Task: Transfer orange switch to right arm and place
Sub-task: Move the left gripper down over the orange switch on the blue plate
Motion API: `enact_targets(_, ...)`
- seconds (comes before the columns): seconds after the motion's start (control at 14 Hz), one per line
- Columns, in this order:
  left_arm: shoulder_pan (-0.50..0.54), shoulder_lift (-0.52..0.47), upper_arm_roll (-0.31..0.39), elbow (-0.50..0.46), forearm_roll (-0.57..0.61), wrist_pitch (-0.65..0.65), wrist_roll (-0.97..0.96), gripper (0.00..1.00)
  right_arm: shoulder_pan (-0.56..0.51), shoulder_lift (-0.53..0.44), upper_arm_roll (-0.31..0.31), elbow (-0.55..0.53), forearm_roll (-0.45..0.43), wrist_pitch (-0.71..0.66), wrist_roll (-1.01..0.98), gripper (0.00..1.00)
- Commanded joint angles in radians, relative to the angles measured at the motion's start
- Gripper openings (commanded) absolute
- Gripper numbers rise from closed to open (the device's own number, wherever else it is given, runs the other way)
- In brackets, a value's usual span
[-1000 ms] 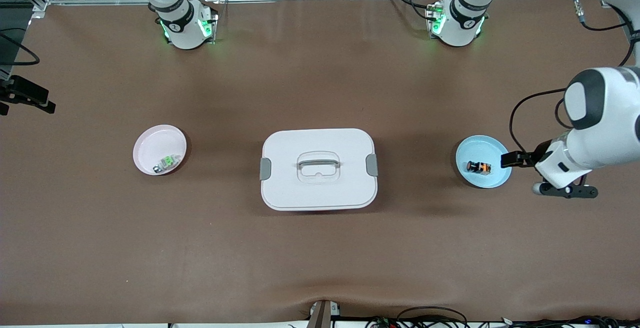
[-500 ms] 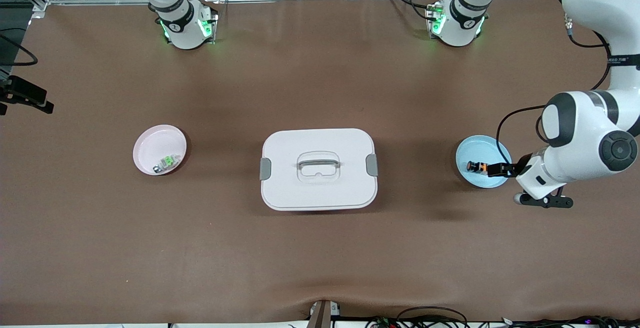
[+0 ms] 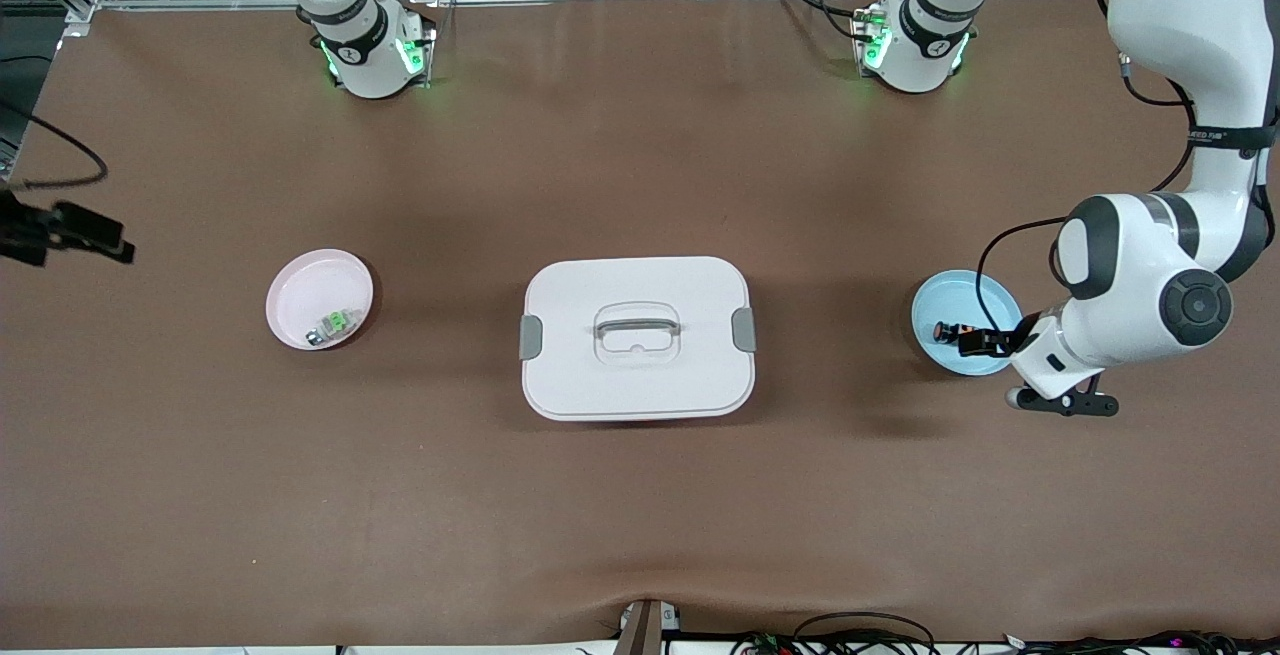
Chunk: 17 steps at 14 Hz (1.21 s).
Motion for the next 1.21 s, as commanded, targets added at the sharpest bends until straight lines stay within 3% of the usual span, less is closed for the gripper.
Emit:
enact_targets(0.0, -0.002, -0.009, -0.001, -0.017, -0.002, 0.02, 0.019, 1.0, 0.004, 0.034, 0.006, 0.013, -0.014, 0.012, -0.004, 1.0)
enact_targets(0.5, -0.004, 0.034, -0.001, -0.019, -0.002, 0.056, 0.019, 1.0, 0.002, 0.043, 0.006, 0.01, -0.014, 0.023, -0.005, 1.0)
enact_targets(0.79, -0.007, 0.043, -0.002, -0.023, -0.001, 0.059, 0.019, 1.0, 0.027, 0.044, 0.008, 0.006, -0.06, 0.016, 0.008, 1.0)
enact_targets(1.14, -0.037, 0.011, -0.001, -0.117, 0.002, 0.132, 0.021, 1.0, 0.021, 0.044, 0.008, -0.002, -0.042, 0.025, 0.025, 1.0)
